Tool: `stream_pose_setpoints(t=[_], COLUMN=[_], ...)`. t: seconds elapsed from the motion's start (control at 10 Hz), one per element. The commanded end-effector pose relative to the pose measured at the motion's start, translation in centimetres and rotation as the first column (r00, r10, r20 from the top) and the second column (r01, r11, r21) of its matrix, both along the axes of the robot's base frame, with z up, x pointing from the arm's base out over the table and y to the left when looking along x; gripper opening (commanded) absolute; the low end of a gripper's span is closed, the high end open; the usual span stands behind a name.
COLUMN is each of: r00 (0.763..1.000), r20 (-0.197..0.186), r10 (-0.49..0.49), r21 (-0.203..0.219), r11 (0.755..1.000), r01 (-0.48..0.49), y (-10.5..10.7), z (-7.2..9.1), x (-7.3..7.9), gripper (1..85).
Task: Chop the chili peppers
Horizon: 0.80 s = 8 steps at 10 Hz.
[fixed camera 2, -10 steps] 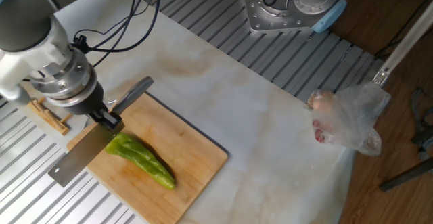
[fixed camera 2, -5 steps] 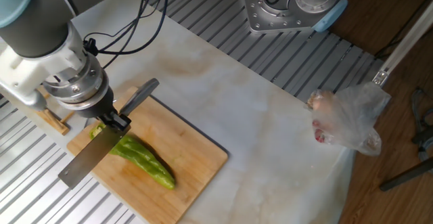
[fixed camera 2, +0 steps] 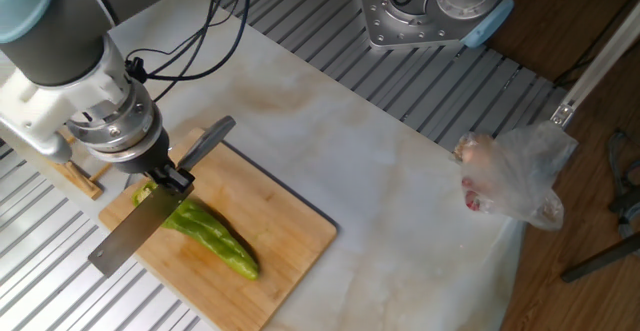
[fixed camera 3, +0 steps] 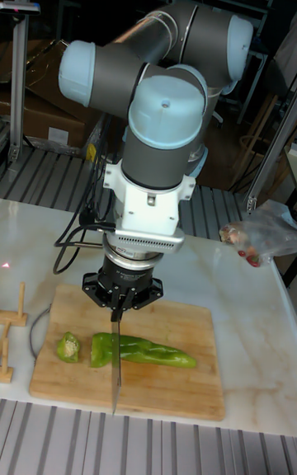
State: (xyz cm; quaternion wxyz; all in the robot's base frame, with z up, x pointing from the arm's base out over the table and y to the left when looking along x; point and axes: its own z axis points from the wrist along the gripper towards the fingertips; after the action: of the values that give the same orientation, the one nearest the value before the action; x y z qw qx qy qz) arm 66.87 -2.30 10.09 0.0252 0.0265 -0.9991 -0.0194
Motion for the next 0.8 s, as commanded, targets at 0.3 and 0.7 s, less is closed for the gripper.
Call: stream_pose_setpoints(t=[0.3,0.7], r00=[0.999,0.999], r20=[0.036,0.034], r10=[-0.015,-0.01], r21=[0.018,0.055], r11=[1.0,0.998], r01=[0.014,0.008], y=[-0.19,0.22], z=[-0.98,-1.11], x=[0.57,0.57], gripper=[1.3,1.3])
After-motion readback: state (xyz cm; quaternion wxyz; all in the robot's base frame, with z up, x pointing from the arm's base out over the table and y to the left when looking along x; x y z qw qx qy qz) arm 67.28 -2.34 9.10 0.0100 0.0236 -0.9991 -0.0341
